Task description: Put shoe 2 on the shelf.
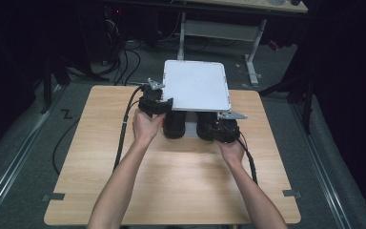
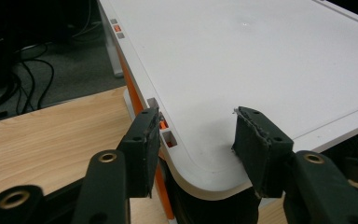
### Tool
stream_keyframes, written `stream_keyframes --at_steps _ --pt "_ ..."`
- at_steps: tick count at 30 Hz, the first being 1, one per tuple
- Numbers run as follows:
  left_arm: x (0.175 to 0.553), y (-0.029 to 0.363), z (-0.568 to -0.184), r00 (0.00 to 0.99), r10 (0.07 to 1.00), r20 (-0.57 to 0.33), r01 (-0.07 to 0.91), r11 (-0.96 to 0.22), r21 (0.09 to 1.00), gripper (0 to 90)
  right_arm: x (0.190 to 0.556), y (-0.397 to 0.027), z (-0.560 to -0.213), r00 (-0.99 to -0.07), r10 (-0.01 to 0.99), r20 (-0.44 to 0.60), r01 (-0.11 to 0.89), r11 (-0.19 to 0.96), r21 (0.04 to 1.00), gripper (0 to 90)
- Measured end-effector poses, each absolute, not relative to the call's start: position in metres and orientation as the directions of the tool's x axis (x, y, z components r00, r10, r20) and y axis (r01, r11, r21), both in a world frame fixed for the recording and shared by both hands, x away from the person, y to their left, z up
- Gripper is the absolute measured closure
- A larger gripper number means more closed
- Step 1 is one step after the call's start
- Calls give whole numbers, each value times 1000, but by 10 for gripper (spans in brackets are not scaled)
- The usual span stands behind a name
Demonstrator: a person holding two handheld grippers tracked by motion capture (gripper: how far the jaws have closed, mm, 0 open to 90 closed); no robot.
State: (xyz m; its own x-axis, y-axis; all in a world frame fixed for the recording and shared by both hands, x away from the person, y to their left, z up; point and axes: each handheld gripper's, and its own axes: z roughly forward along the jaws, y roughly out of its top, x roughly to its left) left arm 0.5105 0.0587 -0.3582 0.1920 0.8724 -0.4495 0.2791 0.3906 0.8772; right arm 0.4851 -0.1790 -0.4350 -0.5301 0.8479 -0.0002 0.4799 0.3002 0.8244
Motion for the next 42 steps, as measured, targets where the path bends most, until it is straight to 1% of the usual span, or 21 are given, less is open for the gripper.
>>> stream_keyframes --at_steps 1,3,7,10,14,23,26,33,42 --pt "510 59 -358 191 874 -447 279 388 878 489 485 -179 -435 -530 848 0 480 300 824 507" --pt "509 60 -358 184 877 -443 284 384 878 419 477 -190 -426 -537 844 0 464 295 835 508" --pt "506 62 -357 186 883 -431 273 375 886 394 471 -202 -420 -536 844 8 457 281 844 519" --pt "501 66 -355 194 870 -453 268 397 878 374 465 -215 -416 -535 844 35 461 258 849 564" --pt "491 71 -353 211 865 -456 259 401 879 359 457 -230 -414 -537 843 40 461 254 850 584" --pt "462 91 -353 234 851 -470 232 420 877 343 437 -259 -412 -519 853 54 450 219 866 579" --pt "453 98 -355 234 861 -451 213 407 888 343 433 -262 -412 -518 854 56 448 215 868 579" --pt "435 110 -362 232 857 -460 207 418 884 340 424 -271 -414 -516 855 52 443 215 871 578" --pt "415 114 -388 243 850 -468 263 407 875 340 413 -289 -420 -502 862 76 457 189 869 572"
